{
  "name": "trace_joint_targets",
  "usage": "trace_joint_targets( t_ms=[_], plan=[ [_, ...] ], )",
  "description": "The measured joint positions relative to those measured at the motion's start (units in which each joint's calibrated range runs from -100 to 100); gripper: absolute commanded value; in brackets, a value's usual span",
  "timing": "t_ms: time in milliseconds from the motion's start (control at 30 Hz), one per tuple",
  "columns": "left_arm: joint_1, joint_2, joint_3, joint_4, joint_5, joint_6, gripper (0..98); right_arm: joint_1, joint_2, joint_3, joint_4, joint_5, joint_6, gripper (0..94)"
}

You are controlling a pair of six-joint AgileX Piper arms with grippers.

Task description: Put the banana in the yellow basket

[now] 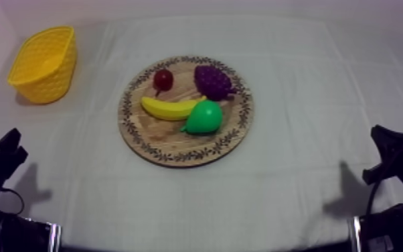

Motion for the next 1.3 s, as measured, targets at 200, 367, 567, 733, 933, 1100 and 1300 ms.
trace_joint_targets(
  t_ms=[200, 367, 567, 733, 933, 1100, 1300],
  plan=[
    [0.0, 0.0, 0.0, 0.00, 0.0, 0.0, 0.1, 0.0, 0.0, 0.0, 0.0, 0.0, 0.0, 0.4],
    [0.0, 0.0, 0.0, 0.00, 0.0, 0.0, 0.1, 0.0, 0.0, 0.0, 0.0, 0.0, 0.0, 0.4],
    [0.0, 0.0, -0.4, 0.00, 0.3, -0.2, 0.1, 0.0, 0.0, 0.0, 0.0, -0.1, 0.0, 0.4],
    [-0.1, 1.2, -2.5, 0.37, 4.9, -1.9, 0.1, 0.0, 0.0, 0.0, 0.0, -0.1, 0.0, 0.4],
    [-0.4, 9.9, -5.9, 2.31, 6.8, -0.6, 0.1, 0.0, 0.0, 0.0, 0.0, -0.1, 0.0, 0.4],
    [1.0, 21.5, -13.4, 2.99, 8.9, -0.9, 0.0, 0.0, 0.0, 0.0, 0.0, -0.1, 0.0, 0.4],
    [3.8, 37.0, -24.5, 0.71, 13.1, 1.8, 0.0, 0.0, 0.0, 0.0, 0.0, -0.1, 0.0, 0.4]
  ],
)
